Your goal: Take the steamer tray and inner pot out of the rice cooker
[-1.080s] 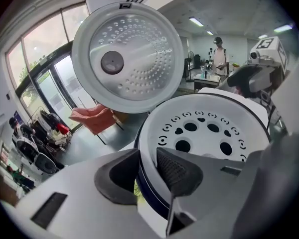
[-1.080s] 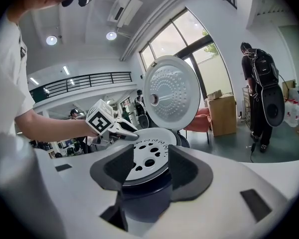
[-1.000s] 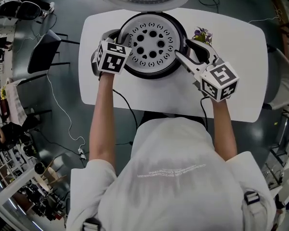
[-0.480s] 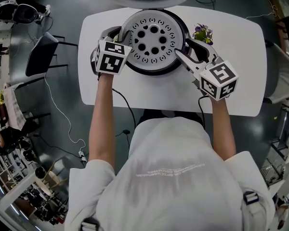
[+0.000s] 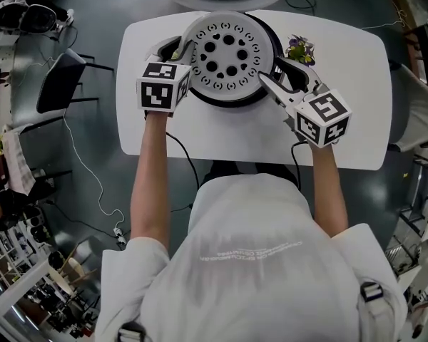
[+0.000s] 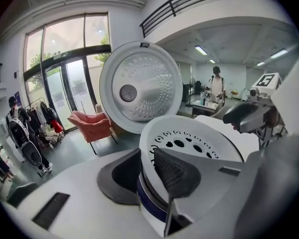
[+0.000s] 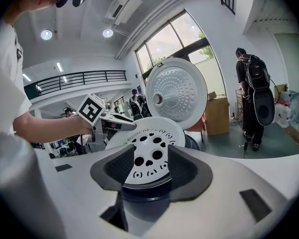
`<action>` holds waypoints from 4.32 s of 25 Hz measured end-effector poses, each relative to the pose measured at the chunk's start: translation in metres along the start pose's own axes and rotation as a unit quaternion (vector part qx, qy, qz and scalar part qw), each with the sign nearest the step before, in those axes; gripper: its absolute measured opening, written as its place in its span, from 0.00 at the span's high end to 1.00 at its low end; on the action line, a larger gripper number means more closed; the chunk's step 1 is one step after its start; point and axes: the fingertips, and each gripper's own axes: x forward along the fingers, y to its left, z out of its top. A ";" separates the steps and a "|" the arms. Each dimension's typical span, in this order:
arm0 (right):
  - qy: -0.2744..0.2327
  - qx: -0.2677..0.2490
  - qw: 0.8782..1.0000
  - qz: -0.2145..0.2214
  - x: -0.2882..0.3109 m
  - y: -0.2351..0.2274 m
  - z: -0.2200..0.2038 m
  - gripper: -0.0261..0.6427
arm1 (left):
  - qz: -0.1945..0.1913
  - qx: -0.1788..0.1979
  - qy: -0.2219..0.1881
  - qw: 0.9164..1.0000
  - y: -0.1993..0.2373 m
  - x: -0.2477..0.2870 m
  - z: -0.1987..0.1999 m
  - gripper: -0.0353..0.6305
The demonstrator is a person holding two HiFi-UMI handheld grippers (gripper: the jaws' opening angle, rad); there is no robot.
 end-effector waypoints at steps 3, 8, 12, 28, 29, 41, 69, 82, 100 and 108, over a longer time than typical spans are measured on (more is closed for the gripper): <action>-0.002 -0.004 1.000 -0.002 0.000 -0.002 0.007 0.65 | 0.001 -0.035 -0.040 0.999 0.005 -0.006 0.014 0.83; -0.003 -0.021 1.000 -0.002 -0.004 0.000 0.018 0.65 | -0.018 -0.106 -0.088 0.990 0.008 -0.018 0.027 0.85; -0.008 -0.035 0.999 0.000 -0.007 0.007 0.021 0.65 | -0.043 -0.173 -0.126 0.976 0.009 -0.032 0.027 0.88; -0.018 -0.080 0.995 0.049 0.014 0.041 0.046 0.69 | -0.068 -0.340 -0.205 0.915 0.029 -0.070 -0.006 0.88; -0.018 -0.082 0.995 0.054 0.021 0.049 0.049 0.69 | -0.062 -0.346 -0.209 0.913 0.039 -0.077 -0.012 0.88; 0.008 -0.088 0.990 0.108 0.118 0.153 0.060 0.70 | 0.012 -0.409 -0.217 0.886 0.166 -0.145 -0.100 0.88; 0.138 -0.018 0.988 0.065 0.306 0.193 -0.006 0.71 | 0.088 -0.527 -0.105 0.838 0.302 -0.042 -0.312 0.88; 0.145 -0.002 0.988 0.061 0.312 0.172 -0.010 0.71 | 0.092 -0.568 -0.141 0.805 0.309 0.026 -0.297 0.86; 0.128 0.012 0.990 0.066 0.301 0.184 -0.010 0.71 | 0.071 -0.336 -0.092 0.935 0.292 -0.008 -0.270 0.56; 0.091 0.009 0.994 0.052 0.263 0.188 0.004 0.71 | 0.058 -0.238 -0.093 0.965 0.251 -0.062 -0.228 0.73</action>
